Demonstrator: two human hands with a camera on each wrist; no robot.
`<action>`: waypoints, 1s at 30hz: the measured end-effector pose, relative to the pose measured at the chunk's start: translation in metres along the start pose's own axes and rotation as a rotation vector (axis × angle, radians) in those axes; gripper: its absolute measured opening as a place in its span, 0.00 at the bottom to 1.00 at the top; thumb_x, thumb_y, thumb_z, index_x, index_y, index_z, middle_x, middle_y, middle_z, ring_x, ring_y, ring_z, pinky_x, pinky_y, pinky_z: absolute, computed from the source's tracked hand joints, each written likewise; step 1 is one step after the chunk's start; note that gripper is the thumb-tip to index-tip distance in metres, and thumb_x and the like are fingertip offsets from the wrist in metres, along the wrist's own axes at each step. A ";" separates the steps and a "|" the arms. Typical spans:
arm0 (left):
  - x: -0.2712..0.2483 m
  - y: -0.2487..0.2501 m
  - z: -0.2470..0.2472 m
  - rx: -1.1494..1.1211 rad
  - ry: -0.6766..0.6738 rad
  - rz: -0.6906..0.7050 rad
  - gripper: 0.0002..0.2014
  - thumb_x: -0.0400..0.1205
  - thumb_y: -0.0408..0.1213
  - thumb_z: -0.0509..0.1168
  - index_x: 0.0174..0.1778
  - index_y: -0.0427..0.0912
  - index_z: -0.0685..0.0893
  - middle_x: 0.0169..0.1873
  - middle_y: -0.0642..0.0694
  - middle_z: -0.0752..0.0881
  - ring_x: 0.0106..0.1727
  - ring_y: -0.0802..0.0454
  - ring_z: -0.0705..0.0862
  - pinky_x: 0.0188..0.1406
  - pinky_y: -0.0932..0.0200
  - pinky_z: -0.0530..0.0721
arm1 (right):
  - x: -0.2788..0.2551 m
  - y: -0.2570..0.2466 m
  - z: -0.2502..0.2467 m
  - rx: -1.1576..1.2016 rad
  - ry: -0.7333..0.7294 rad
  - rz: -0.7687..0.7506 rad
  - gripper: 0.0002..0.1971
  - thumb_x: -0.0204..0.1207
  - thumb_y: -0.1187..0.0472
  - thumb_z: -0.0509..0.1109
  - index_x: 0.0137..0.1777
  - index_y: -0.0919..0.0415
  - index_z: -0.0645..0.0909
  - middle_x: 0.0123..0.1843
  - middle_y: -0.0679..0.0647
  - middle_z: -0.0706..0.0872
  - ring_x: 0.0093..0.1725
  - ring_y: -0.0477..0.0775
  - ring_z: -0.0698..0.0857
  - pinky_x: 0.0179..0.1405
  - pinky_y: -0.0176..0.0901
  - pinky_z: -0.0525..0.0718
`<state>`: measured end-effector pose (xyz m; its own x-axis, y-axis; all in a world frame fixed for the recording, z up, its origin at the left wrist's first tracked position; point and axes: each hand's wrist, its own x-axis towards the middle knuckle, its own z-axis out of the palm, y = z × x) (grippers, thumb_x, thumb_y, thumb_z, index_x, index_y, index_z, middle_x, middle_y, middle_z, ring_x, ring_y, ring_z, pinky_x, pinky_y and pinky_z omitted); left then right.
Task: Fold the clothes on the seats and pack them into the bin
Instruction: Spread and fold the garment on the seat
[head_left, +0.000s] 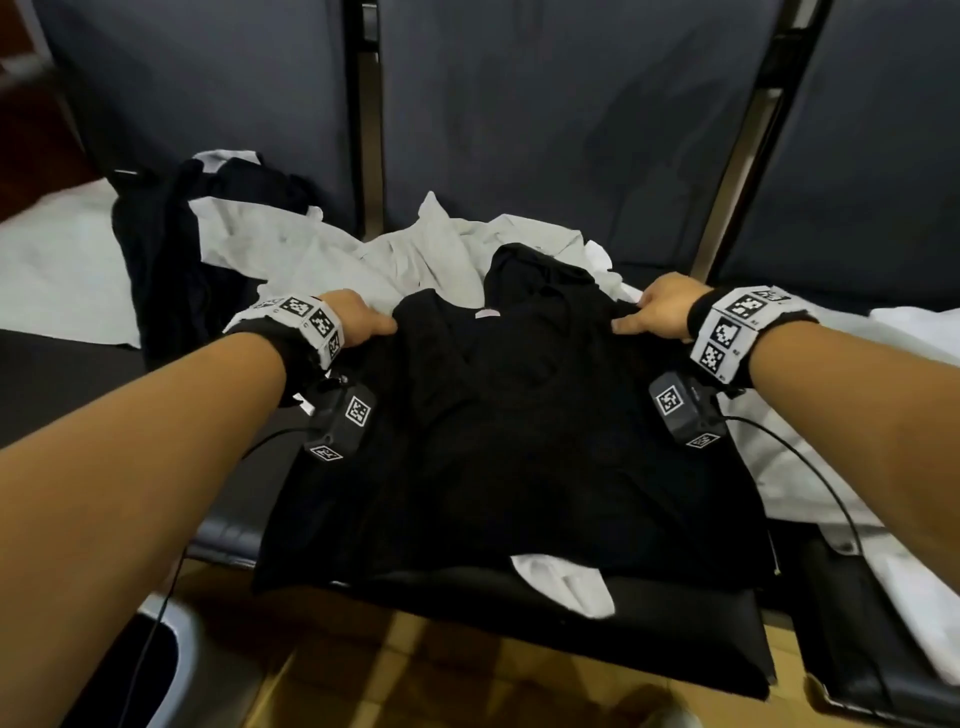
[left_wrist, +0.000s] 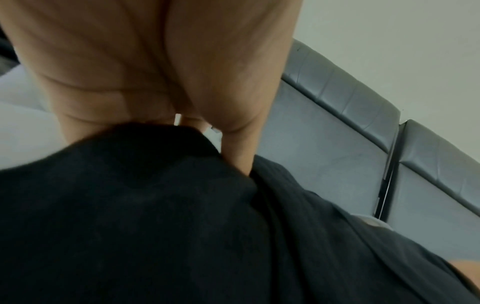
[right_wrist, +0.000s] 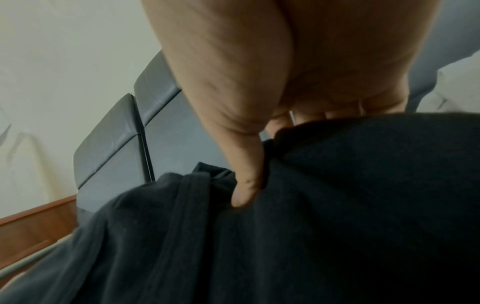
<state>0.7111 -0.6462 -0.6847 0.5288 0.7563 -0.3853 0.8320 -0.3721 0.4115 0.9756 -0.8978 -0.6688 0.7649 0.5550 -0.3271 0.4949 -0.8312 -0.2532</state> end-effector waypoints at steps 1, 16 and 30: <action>0.000 0.000 0.000 -0.003 -0.025 0.008 0.23 0.66 0.56 0.74 0.46 0.39 0.89 0.45 0.42 0.90 0.49 0.42 0.88 0.59 0.49 0.84 | 0.000 0.001 -0.003 -0.004 -0.009 -0.003 0.25 0.68 0.39 0.78 0.44 0.64 0.83 0.43 0.57 0.85 0.38 0.54 0.81 0.30 0.42 0.75; -0.059 -0.001 -0.033 -0.324 0.058 0.139 0.14 0.83 0.47 0.65 0.35 0.44 0.77 0.35 0.44 0.80 0.41 0.43 0.80 0.55 0.42 0.82 | -0.056 0.000 -0.037 0.199 0.037 -0.182 0.21 0.69 0.47 0.80 0.52 0.60 0.81 0.48 0.57 0.88 0.50 0.58 0.87 0.45 0.46 0.81; -0.100 0.009 -0.044 -0.435 -0.088 -0.028 0.12 0.79 0.27 0.61 0.56 0.32 0.82 0.49 0.34 0.83 0.47 0.39 0.83 0.53 0.48 0.83 | -0.088 0.013 -0.044 0.308 -0.035 -0.158 0.05 0.68 0.65 0.78 0.43 0.60 0.88 0.47 0.62 0.91 0.51 0.65 0.89 0.60 0.59 0.86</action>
<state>0.6583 -0.7021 -0.6063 0.5352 0.7069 -0.4624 0.7079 -0.0768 0.7021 0.9324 -0.9586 -0.6031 0.6711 0.6815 -0.2918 0.4544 -0.6891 -0.5645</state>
